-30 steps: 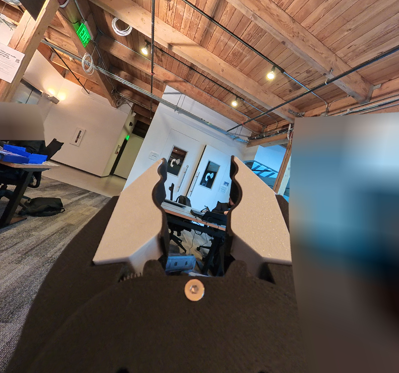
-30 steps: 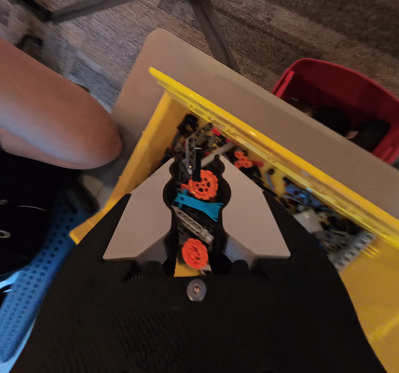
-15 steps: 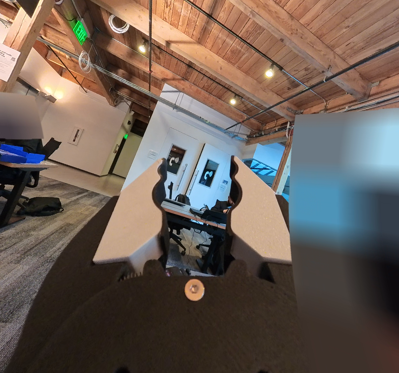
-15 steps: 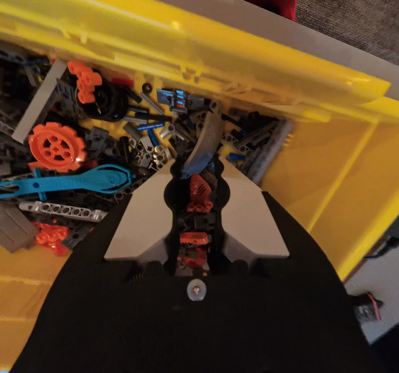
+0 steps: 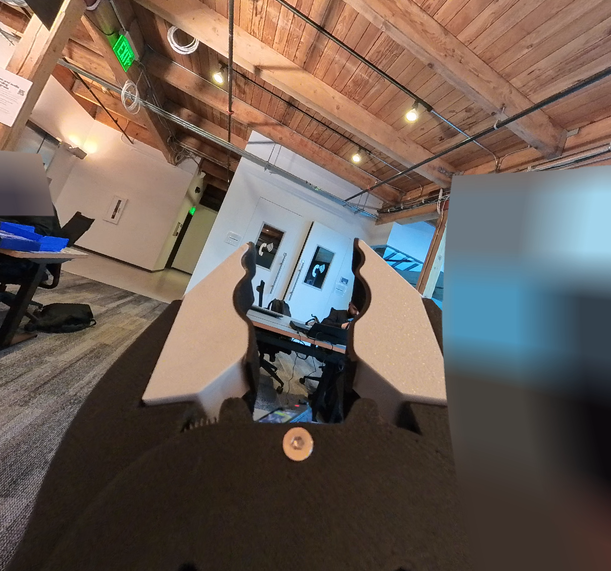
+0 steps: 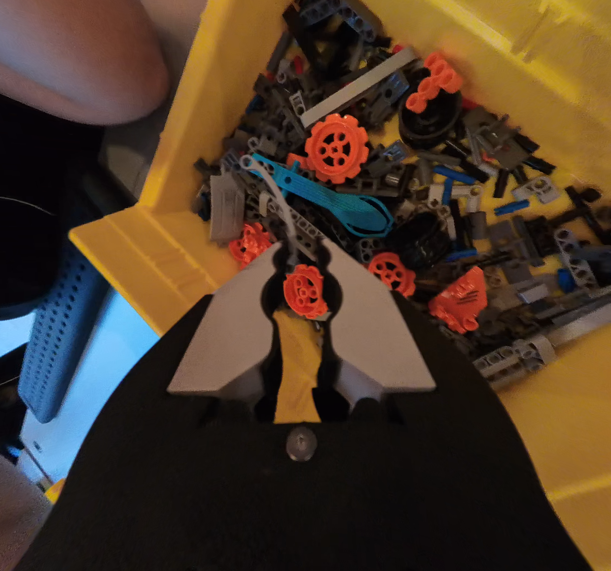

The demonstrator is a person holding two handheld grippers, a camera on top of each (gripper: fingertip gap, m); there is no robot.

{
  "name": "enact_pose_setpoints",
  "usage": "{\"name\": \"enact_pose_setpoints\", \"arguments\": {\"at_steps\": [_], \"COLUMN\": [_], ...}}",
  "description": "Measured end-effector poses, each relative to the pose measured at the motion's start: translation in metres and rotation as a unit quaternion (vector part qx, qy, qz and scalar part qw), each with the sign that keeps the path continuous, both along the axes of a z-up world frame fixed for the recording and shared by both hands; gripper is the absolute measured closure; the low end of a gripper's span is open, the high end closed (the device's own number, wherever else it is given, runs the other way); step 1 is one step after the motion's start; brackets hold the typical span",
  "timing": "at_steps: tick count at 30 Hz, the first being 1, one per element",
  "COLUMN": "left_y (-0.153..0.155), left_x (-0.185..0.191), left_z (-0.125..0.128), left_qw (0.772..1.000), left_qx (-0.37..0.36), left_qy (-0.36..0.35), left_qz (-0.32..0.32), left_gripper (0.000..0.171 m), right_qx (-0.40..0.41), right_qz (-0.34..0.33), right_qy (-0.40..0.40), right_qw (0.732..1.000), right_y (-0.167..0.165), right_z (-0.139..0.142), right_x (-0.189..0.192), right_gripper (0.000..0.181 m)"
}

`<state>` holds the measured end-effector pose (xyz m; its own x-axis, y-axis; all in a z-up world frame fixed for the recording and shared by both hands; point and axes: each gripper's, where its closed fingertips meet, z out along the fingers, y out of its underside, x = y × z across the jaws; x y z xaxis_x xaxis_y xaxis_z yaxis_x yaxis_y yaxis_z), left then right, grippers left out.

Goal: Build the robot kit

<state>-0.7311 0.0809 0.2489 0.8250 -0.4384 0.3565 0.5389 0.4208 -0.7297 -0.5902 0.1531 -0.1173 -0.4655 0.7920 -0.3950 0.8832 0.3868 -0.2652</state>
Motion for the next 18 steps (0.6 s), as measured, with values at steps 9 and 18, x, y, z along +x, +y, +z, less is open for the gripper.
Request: {"name": "enact_pose_setpoints", "arguments": {"at_steps": [9, 18], "left_y": [0.001, 0.002], "left_x": [0.001, 0.002], "left_z": [0.0, 0.0], "left_qw": [1.0, 1.0], "left_qx": [-0.001, -0.001], "left_qy": [0.002, 0.002], "left_qz": [-0.001, -0.003], "left_gripper": [0.116, 0.116], "right_qx": [0.188, 0.219], "right_qz": [-0.092, 0.0], "right_qy": [0.072, 0.035], "right_qw": [0.975, 0.975], "right_y": [0.113, 0.093], "right_z": [-0.012, -0.022], "right_x": [-0.029, -0.021], "right_gripper": [0.146, 0.144]}}
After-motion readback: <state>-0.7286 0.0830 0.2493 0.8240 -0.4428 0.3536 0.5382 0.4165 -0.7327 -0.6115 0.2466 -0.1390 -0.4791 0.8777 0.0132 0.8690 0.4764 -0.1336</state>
